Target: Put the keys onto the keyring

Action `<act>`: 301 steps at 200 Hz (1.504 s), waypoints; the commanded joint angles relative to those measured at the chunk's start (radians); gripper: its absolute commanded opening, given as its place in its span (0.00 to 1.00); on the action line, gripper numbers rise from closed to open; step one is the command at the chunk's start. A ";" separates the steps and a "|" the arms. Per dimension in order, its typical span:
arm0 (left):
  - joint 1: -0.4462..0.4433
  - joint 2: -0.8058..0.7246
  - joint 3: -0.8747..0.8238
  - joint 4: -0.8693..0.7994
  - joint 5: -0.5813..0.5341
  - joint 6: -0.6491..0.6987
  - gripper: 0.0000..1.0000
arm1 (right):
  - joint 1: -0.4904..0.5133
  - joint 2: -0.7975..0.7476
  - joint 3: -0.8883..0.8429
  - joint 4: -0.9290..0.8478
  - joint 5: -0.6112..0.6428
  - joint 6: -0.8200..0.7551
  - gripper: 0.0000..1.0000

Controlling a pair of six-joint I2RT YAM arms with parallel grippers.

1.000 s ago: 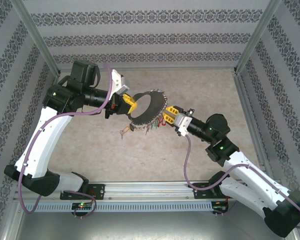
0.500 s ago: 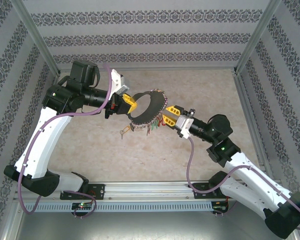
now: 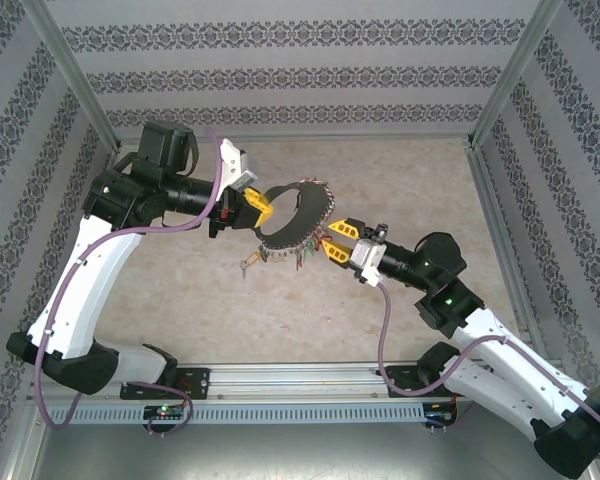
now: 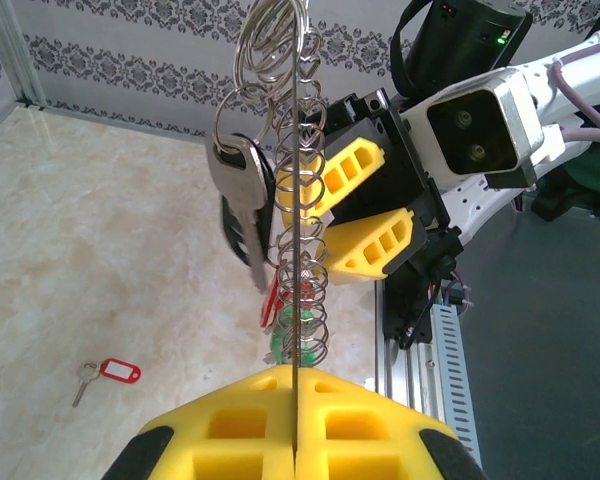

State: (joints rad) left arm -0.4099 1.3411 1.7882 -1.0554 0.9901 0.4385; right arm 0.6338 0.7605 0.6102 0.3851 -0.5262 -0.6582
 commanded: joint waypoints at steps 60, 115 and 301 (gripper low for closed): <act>0.010 -0.037 -0.018 0.078 -0.031 -0.057 0.00 | 0.060 -0.044 -0.013 0.058 0.115 0.016 0.17; 0.011 -0.058 -0.036 0.104 -0.020 -0.075 0.00 | 0.090 -0.010 -0.007 0.055 0.116 0.011 0.18; 0.022 -0.096 -0.024 -0.007 0.022 0.039 0.00 | 0.028 0.059 0.029 0.004 0.072 0.085 0.25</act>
State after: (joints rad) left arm -0.4091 1.2789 1.7504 -1.0370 0.9760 0.4232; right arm 0.6827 0.8272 0.5964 0.4145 -0.3504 -0.6155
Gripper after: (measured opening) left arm 0.062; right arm 0.247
